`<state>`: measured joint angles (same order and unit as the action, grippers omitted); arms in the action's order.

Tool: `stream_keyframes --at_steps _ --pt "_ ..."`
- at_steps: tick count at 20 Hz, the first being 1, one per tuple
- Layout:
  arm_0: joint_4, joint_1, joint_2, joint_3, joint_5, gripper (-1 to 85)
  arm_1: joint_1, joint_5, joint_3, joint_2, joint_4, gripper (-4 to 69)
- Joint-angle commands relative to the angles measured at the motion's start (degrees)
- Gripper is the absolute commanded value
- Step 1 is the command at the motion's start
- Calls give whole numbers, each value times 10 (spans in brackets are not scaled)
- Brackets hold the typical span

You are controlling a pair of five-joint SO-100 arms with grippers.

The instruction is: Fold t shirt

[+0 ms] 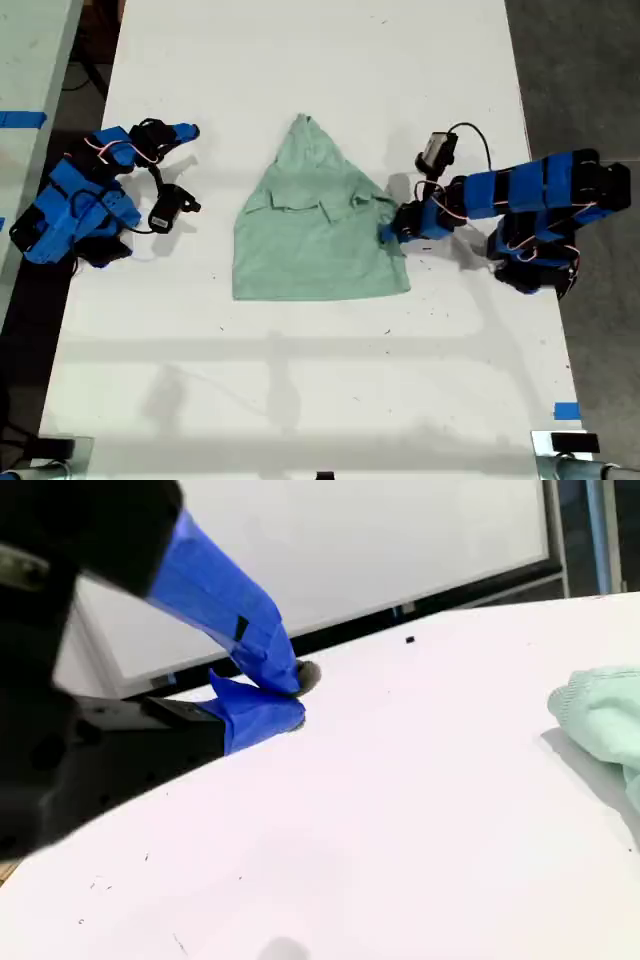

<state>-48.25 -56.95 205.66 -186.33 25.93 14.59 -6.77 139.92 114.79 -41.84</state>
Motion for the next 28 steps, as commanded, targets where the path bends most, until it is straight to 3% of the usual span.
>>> stream_keyframes --at_steps 1,7,15,18,19,21,23,28 --pt "9 4 5 -22 -3 -1 -6 22 -15 9 -26 11" --pt "9 4 5 -22 -2 -1 0 -23 -142 172 -187 12" --pt "9 4 5 -22 -2 -1 -89 -83 -817 -372 -385 12" --pt "9 4 5 -22 -1 -1 -89 -101 -870 -453 -347 11" --pt "9 4 5 -22 0 -1 -88 -103 -870 -454 -344 43" --pt "9 4 5 -22 1 -1 -89 -109 -870 -432 -353 243" --pt "9 4 5 -22 1 1 -88 -107 -853 -381 -371 302" --pt "9 4 5 -22 1 1 -54 -88 -726 -177 -437 299"
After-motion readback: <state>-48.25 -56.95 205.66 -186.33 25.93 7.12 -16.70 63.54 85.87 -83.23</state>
